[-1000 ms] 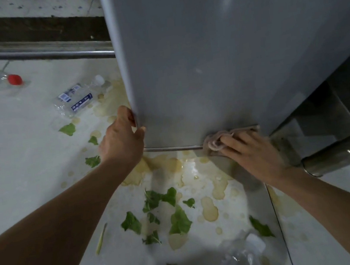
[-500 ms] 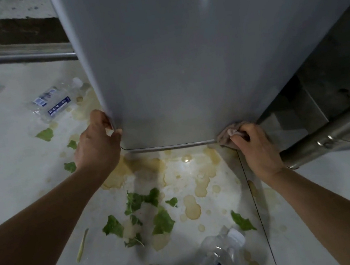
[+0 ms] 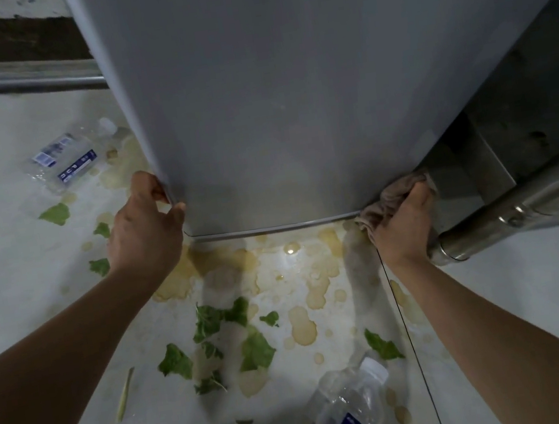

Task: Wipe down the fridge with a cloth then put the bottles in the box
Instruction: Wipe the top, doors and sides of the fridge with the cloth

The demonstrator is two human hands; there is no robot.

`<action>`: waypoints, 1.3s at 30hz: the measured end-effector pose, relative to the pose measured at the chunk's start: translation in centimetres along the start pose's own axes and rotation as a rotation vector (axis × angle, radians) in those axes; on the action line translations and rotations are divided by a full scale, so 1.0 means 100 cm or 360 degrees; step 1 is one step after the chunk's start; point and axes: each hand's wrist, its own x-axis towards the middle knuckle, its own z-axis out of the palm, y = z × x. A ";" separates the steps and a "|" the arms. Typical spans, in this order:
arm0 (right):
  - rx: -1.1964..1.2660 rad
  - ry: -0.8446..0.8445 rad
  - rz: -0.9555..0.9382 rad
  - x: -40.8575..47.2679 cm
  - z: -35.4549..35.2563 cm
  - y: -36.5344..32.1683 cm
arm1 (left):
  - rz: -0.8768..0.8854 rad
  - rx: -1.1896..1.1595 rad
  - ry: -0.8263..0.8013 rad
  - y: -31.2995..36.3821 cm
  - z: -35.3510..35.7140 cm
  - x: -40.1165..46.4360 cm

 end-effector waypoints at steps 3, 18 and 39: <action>-0.0039 -0.0132 0.0109 0.003 0.002 0.007 | 0.0022 -0.0010 -0.0015 -0.001 -0.001 0.001; 0.0676 -0.0032 0.0764 -0.027 0.044 -0.046 | 0.0011 -0.0010 -0.0146 -0.004 -0.006 0.008; 0.0506 -0.0438 0.0233 -0.139 0.115 -0.163 | 0.0210 0.0116 -0.0460 -0.064 -0.061 0.010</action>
